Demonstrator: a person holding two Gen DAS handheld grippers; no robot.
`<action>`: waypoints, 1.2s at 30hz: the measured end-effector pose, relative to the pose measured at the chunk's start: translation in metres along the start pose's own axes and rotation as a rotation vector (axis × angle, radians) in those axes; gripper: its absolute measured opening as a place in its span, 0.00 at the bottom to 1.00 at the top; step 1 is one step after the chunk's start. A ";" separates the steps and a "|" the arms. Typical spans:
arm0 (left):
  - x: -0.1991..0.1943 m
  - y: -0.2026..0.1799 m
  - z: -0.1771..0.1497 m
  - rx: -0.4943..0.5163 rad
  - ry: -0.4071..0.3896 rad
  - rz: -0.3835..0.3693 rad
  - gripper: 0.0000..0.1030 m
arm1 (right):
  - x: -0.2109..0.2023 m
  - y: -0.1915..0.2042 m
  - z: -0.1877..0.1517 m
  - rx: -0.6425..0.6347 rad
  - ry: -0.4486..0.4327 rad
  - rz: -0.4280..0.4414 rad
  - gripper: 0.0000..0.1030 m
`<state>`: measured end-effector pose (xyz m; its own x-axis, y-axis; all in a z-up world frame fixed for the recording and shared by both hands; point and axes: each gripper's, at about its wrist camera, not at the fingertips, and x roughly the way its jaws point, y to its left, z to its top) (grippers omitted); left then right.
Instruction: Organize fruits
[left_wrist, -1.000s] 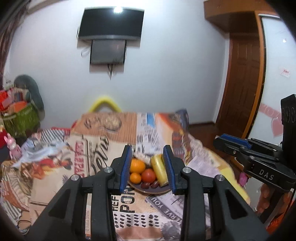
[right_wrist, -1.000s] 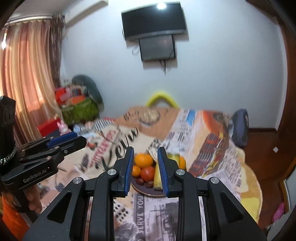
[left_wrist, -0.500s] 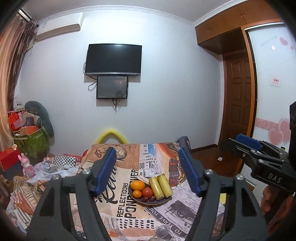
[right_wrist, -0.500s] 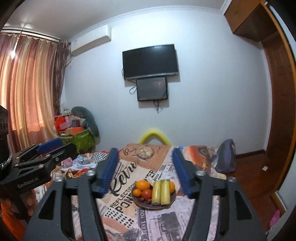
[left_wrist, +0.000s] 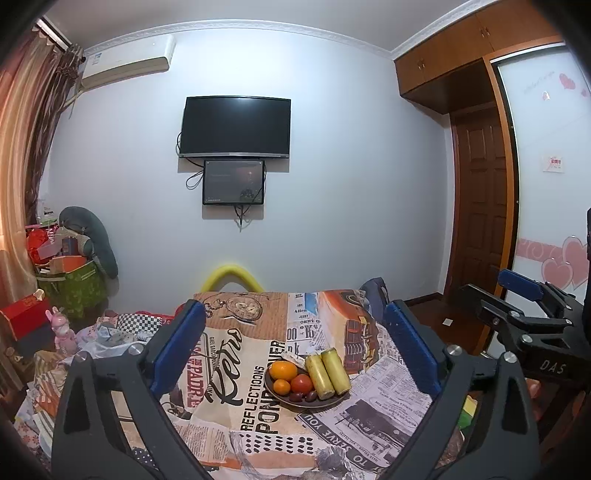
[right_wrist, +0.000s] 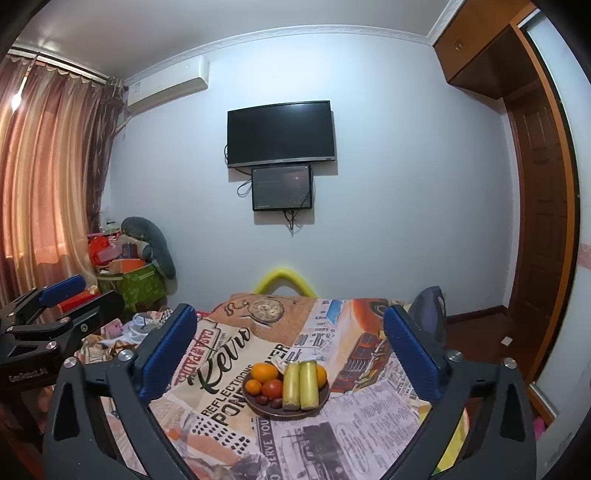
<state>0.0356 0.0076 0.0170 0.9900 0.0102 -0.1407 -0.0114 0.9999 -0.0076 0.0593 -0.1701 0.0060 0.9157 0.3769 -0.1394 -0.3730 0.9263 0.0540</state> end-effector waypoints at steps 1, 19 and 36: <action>0.000 0.000 -0.001 0.000 0.000 -0.001 0.97 | 0.000 0.000 0.000 -0.003 0.001 -0.002 0.98; 0.003 0.003 -0.006 -0.012 0.007 -0.001 0.99 | -0.004 0.003 -0.003 -0.015 0.014 -0.008 1.00; 0.003 0.003 -0.004 -0.002 0.007 -0.009 0.99 | -0.008 0.002 0.000 -0.015 0.012 -0.015 1.00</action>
<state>0.0375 0.0106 0.0124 0.9890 0.0012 -0.1477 -0.0029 0.9999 -0.0109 0.0511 -0.1718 0.0076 0.9195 0.3627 -0.1518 -0.3614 0.9317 0.0374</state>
